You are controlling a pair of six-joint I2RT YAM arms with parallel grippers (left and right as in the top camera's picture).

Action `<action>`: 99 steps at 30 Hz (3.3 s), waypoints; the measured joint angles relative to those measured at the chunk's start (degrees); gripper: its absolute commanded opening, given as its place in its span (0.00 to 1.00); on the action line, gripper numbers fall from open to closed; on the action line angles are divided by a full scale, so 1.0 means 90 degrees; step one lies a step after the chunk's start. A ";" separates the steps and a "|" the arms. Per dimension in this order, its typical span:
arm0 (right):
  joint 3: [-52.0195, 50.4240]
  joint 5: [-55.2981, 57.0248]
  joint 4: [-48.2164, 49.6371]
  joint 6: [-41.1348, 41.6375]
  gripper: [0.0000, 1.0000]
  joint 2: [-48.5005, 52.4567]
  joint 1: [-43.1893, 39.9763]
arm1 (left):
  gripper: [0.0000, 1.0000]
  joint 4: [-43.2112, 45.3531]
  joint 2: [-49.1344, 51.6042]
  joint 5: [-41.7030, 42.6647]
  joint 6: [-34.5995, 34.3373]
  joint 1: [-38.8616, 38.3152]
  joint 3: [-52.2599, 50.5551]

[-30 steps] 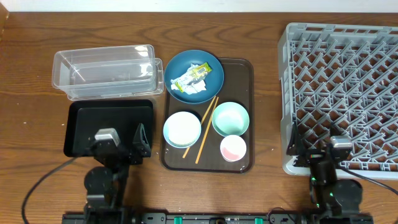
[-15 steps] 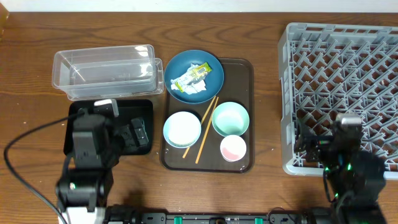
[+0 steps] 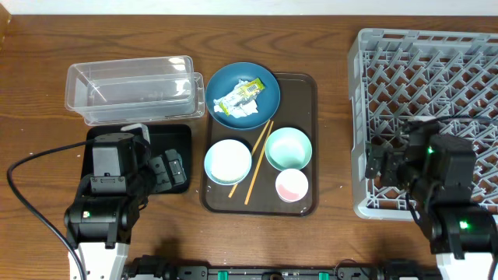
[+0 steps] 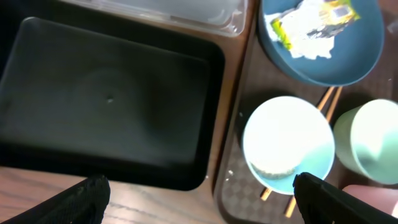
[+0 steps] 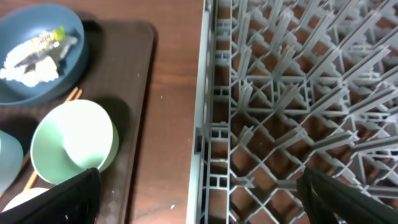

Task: Sort waste into correct bins and load items into the dishwasher rack
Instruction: 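Reach the left gripper to the blue plate and grasp the wrapper, then lift the wrapper and tissue with the left gripper into the clear bin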

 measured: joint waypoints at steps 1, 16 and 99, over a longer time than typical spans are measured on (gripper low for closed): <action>0.0000 -0.0012 0.0000 0.0000 0.99 0.0032 0.0000 | 0.96 0.0097 0.0002 0.0053 -0.0022 0.0000 0.0000; 0.0000 -0.0066 -0.0092 0.0002 0.99 0.0051 0.0000 | 0.89 0.1637 0.2293 0.0260 0.0748 -0.1061 0.0923; 0.0000 -0.0080 -0.0180 0.0002 0.99 0.0051 0.0000 | 0.22 0.5297 0.7053 0.0219 0.1481 -0.2096 0.1809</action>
